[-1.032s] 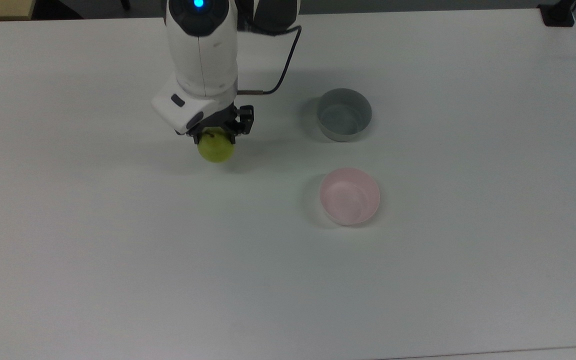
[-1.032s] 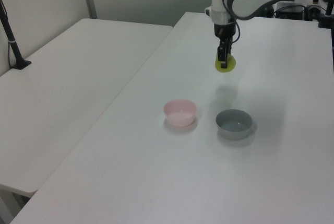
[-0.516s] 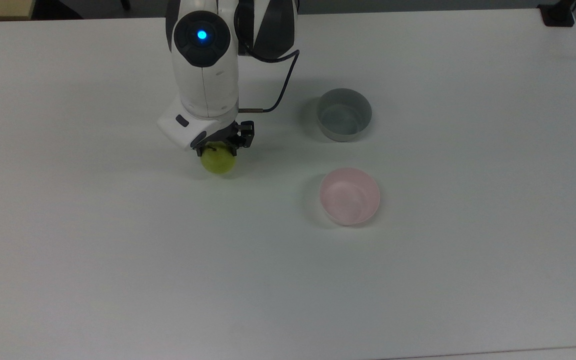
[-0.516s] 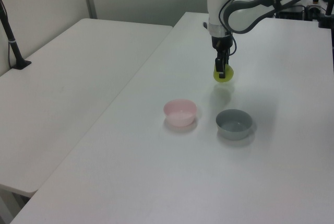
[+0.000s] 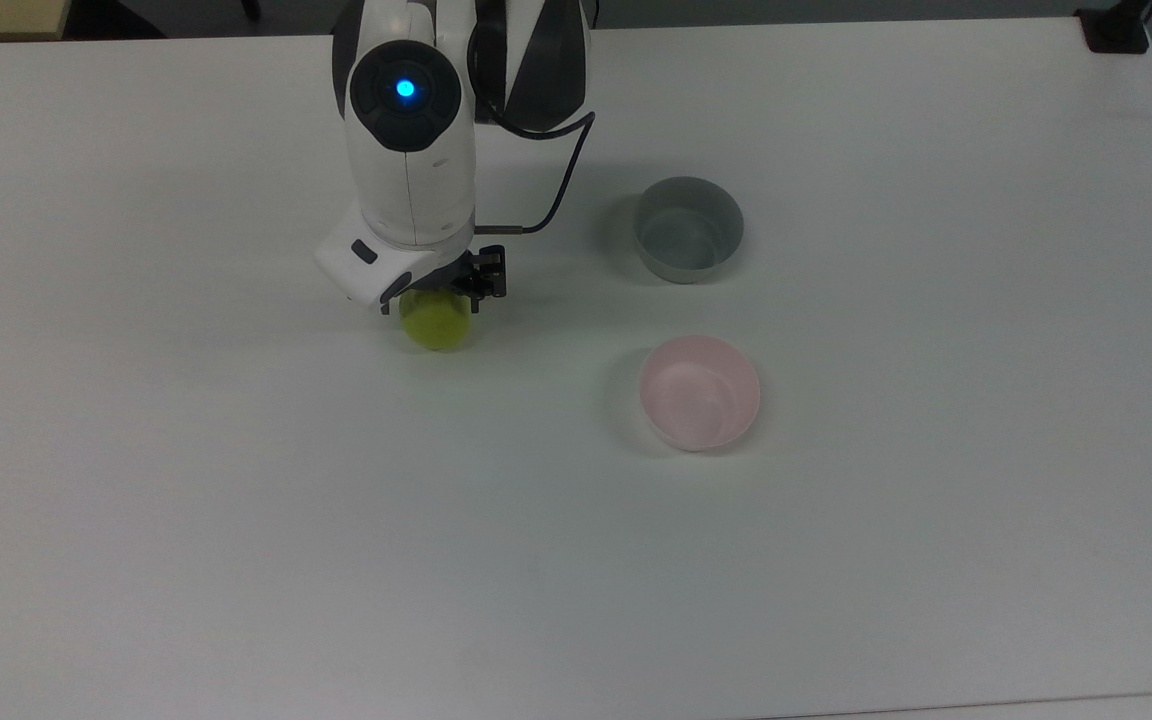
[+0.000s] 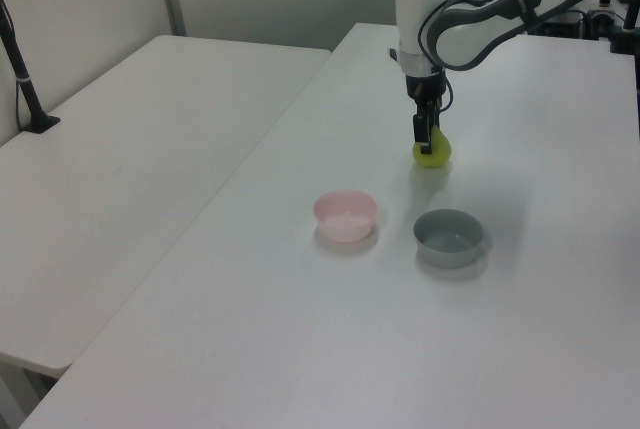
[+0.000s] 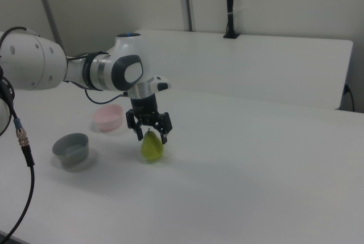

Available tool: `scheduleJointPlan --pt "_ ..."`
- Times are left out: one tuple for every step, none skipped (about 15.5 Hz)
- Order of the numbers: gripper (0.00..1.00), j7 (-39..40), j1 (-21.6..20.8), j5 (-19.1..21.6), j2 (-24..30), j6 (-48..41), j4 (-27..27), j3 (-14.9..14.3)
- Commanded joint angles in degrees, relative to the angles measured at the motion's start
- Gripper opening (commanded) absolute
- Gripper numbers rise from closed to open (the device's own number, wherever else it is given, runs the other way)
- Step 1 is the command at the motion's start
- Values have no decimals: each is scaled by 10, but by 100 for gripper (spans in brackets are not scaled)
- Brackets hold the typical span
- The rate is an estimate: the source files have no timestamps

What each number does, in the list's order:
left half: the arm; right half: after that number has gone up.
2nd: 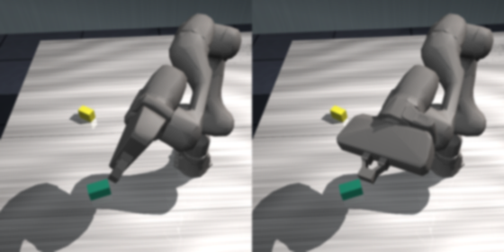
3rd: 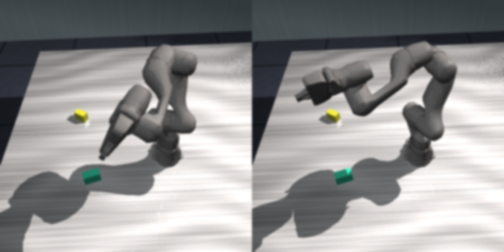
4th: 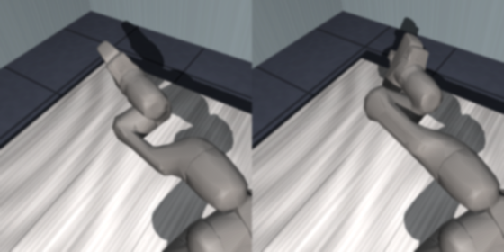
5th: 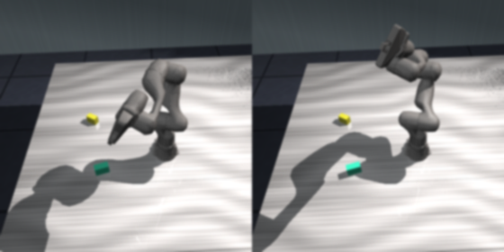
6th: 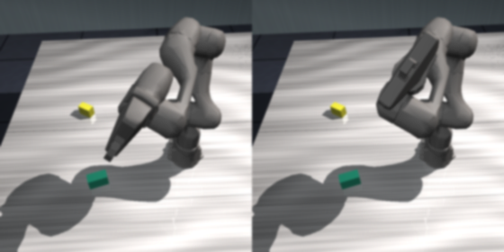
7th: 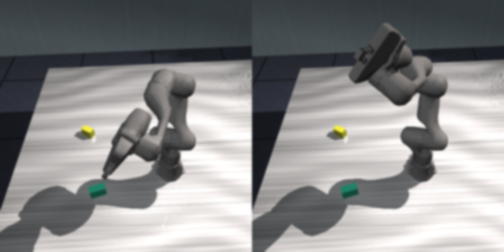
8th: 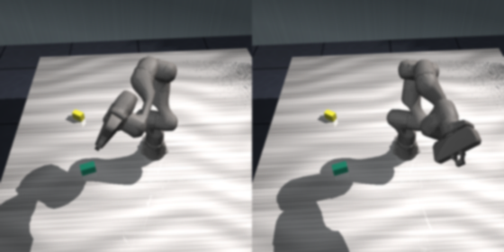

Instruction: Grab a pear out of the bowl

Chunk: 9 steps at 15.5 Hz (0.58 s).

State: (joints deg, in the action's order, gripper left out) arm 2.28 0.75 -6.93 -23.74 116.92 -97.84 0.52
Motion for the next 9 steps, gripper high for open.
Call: scheduleJointPlan --pt "100 4 0 -10 10 16 -12 -3" --pt "100 4 0 -9 11 15 -12 -3" --pt "100 4 0 -9 13 10 -10 -3" --pt "100 2 0 -8 18 8 -9 -3" --pt "100 0 0 -8 27 7 -9 -3" --pt "100 0 0 -7 38 6 -8 -4" --pt "100 1 1 -5 51 -3 -6 -6" --pt "100 3 2 -3 66 -19 -4 -6" --pt "100 3 2 1 82 -34 2 -10"
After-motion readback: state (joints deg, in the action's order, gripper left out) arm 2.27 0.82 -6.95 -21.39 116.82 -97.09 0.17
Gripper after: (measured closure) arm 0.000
